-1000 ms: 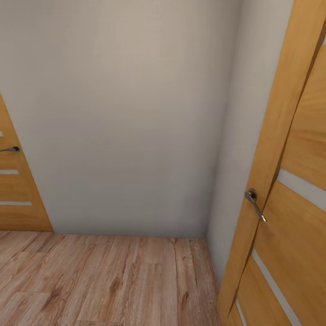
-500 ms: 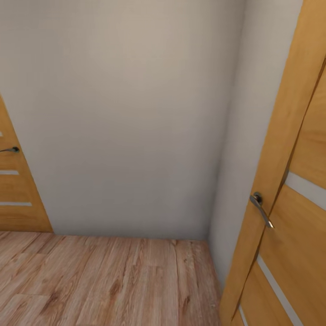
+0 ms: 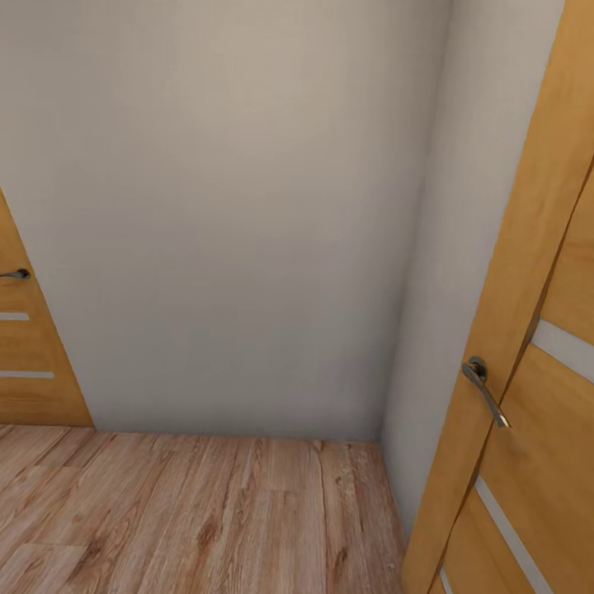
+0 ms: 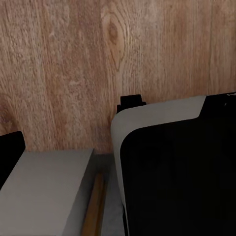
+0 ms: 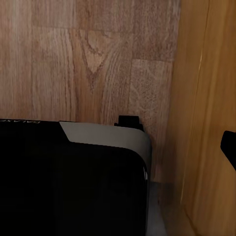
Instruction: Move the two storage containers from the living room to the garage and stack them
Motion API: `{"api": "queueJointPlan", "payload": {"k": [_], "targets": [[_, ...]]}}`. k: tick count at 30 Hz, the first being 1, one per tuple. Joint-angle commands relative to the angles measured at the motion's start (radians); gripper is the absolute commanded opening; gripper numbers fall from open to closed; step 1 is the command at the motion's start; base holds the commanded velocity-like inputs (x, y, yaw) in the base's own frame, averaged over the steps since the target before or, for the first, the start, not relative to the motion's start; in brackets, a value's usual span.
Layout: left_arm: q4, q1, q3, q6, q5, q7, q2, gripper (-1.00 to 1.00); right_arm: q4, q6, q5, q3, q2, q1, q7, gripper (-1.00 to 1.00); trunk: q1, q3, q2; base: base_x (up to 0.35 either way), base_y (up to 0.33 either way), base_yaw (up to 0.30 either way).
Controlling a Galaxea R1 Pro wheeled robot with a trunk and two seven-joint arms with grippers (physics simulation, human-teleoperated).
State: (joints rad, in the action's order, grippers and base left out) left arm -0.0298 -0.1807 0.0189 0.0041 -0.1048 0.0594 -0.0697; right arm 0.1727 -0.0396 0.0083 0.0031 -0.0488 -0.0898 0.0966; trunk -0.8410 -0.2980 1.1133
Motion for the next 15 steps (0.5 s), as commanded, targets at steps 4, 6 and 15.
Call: {"api": "queueJointPlan", "payload": {"k": [4, 6, 15], "targets": [[-0.001, 0.000, 0.001, 0.000, -0.010, 0.002, 0.000, 1.00, -0.001, -0.003, 0.001, 0.000, 0.000, -0.001, 0.003, 1.00, 0.000, -0.001, 0.001, 0.011, 0.000, 0.000], [-0.001, 0.000, 0.001, 0.000, -0.010, 0.002, 0.000, 1.00, -0.001, -0.003, 0.001, 0.000, 0.000, -0.001, 0.003, 1.00, 0.000, -0.001, 0.001, 0.129, 0.000, 0.000], [-0.001, 0.000, 0.001, 0.000, -0.010, 0.002, 0.000, 1.00, -0.001, -0.003, 0.001, 0.000, 0.000, -0.001, 0.003, 1.00, 0.000, -0.001, 0.001, 0.133, 0.000, 0.000]]}}
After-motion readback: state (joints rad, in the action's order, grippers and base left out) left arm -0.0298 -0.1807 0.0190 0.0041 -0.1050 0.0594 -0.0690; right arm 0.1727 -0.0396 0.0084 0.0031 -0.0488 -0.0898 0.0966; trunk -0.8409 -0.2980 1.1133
